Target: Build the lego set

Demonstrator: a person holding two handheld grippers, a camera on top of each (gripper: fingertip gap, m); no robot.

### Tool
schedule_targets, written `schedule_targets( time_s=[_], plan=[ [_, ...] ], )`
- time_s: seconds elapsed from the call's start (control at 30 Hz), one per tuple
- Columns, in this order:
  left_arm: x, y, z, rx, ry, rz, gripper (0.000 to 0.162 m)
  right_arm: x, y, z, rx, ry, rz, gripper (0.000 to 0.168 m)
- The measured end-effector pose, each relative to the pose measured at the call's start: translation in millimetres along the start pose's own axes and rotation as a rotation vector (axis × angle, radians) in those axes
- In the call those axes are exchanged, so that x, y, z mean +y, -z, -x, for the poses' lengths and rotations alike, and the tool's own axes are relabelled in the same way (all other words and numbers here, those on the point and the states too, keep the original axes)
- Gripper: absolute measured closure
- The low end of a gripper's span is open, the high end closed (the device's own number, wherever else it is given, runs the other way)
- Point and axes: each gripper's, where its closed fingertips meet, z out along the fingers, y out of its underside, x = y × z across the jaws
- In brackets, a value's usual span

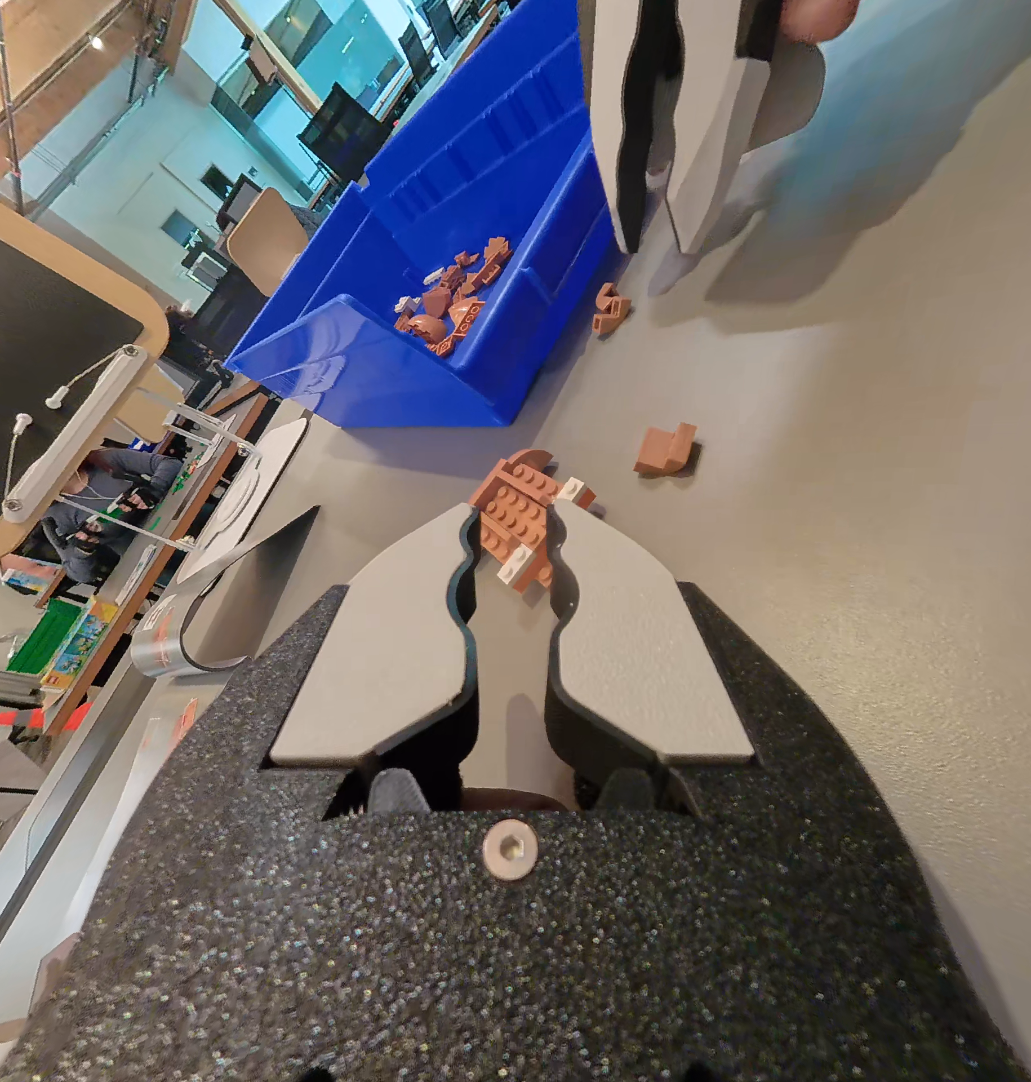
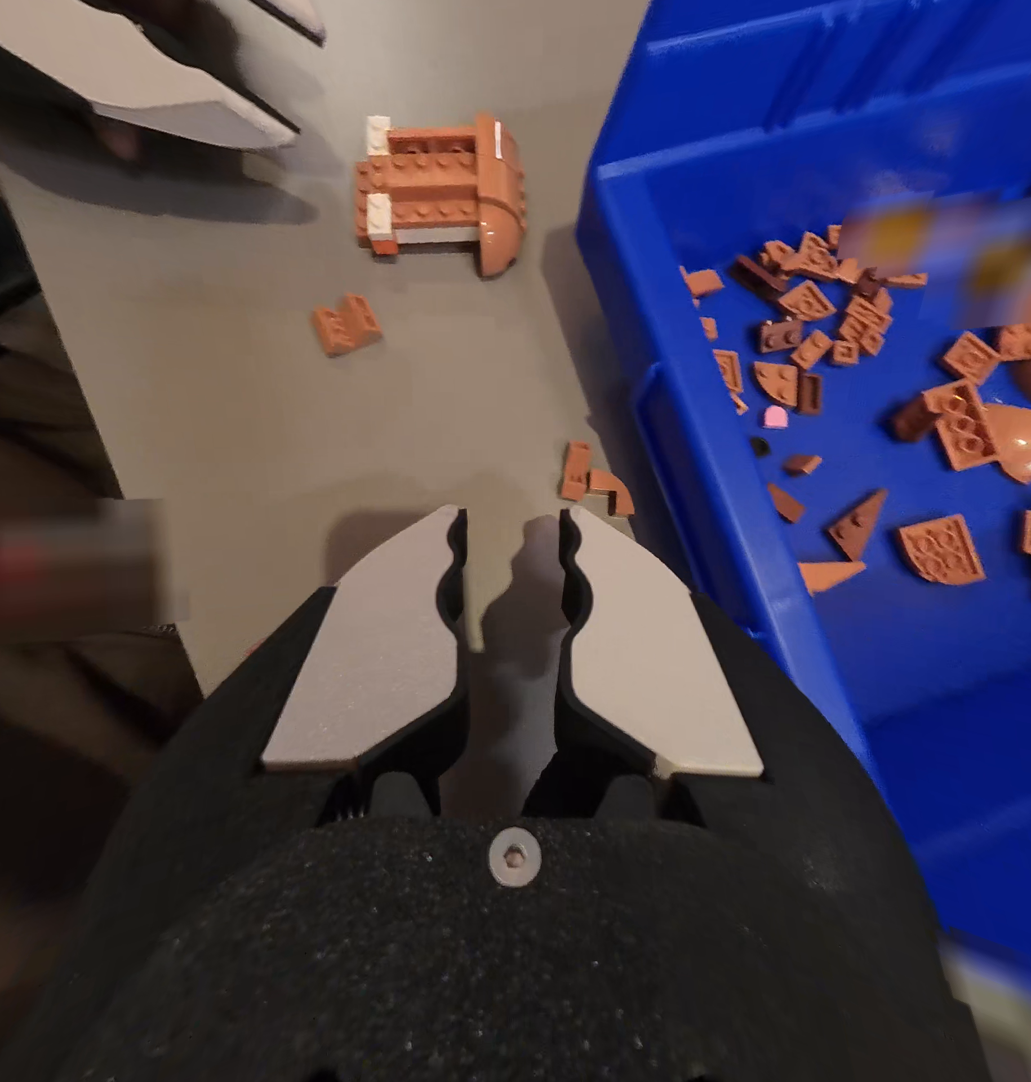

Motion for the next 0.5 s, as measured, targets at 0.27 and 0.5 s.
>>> schedule_targets(
  time_s=[0.27, 0.5],
  plan=[
    [3.0, 1.4, 3.1, -0.031, 0.007, 0.022, 0.142, -8.7, -12.6, 1.9, 0.025, -0.003, -0.023, 0.142],
    [3.3, 1.4, 0.9, -0.016, 0.004, 0.024, 0.142, -25.1, -27.4, 40.9, -0.115, 0.155, -0.044, 0.143]
  ],
)
